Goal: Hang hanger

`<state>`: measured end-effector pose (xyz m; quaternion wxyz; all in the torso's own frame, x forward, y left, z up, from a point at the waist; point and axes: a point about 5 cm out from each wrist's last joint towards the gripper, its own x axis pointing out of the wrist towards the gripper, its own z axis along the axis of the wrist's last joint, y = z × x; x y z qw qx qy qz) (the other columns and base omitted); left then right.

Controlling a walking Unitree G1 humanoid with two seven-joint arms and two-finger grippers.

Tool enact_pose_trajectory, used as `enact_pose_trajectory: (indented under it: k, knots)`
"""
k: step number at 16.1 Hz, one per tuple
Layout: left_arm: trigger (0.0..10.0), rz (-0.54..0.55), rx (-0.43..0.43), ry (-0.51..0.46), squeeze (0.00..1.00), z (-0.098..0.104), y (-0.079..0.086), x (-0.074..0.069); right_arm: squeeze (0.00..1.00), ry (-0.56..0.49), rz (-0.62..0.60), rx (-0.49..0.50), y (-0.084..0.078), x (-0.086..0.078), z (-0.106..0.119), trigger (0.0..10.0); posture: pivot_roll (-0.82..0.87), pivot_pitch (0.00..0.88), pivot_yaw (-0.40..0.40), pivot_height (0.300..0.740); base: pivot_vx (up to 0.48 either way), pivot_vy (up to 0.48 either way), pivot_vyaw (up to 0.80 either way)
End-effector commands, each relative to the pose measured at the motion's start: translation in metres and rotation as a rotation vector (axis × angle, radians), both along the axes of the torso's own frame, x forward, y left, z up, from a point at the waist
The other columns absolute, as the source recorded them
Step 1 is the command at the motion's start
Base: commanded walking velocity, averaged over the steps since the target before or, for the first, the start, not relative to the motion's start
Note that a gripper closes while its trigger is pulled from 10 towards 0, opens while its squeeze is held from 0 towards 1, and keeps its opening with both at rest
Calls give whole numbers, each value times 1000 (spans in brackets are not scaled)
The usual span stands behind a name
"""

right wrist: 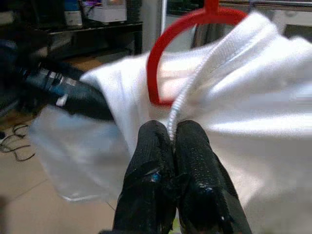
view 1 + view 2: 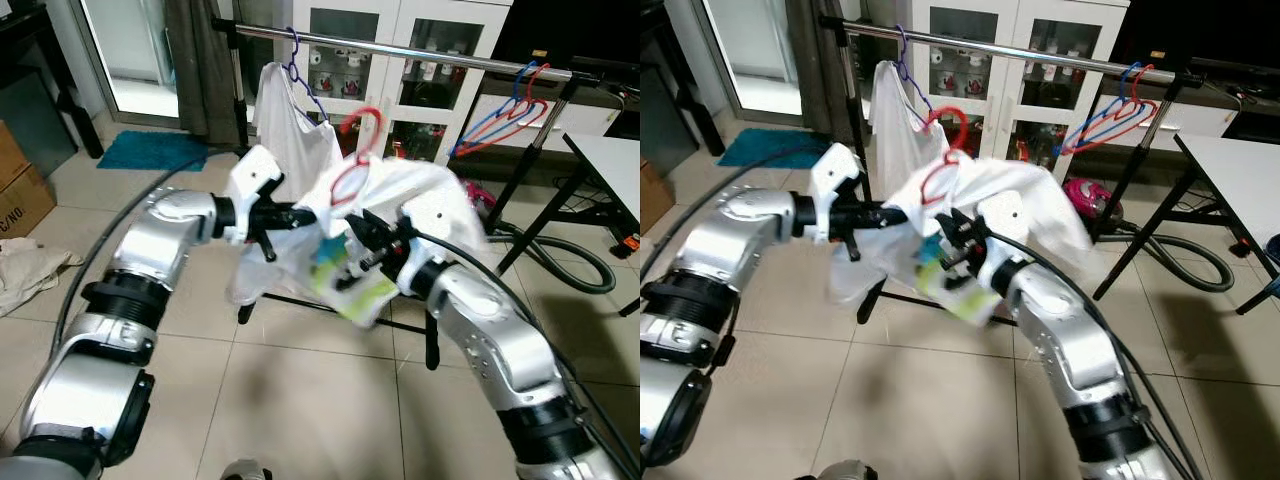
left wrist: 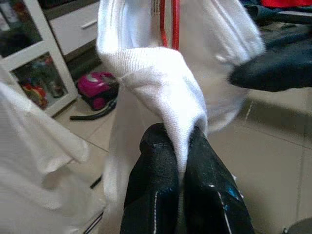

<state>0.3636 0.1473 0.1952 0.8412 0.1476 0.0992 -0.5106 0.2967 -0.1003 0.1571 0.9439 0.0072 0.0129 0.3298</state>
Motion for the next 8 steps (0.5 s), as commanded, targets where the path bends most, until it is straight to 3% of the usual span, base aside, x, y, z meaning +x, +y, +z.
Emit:
enact_pose_trajectory:
  k: [1, 3, 6, 8]
  knots:
    - [0, -17, 24, -75, 0, 13, 5, 1, 1000, -67, 37, -6, -12, -4, 11, 10000, 99, 0, -18, 740, 0, 0, 0]
    - [0, -44, 81, -91, 0, 11, 12, -1, 1000, -79, 74, -53, -27, -6, 15, 10000, 97, 0, -16, 740, 0, 0, 0]
    - [0, -141, 138, -87, 0, 8, 22, -10, 1000, -112, 248, -193, -60, -13, 29, 10000, 85, 0, -10, 740, 0, 0, 0]
    - [0, -197, 183, -88, 0, 6, 27, -14, 1000, -132, 358, -214, -76, -15, 49, 10000, 84, 0, -15, 740, 0, 0, 0]
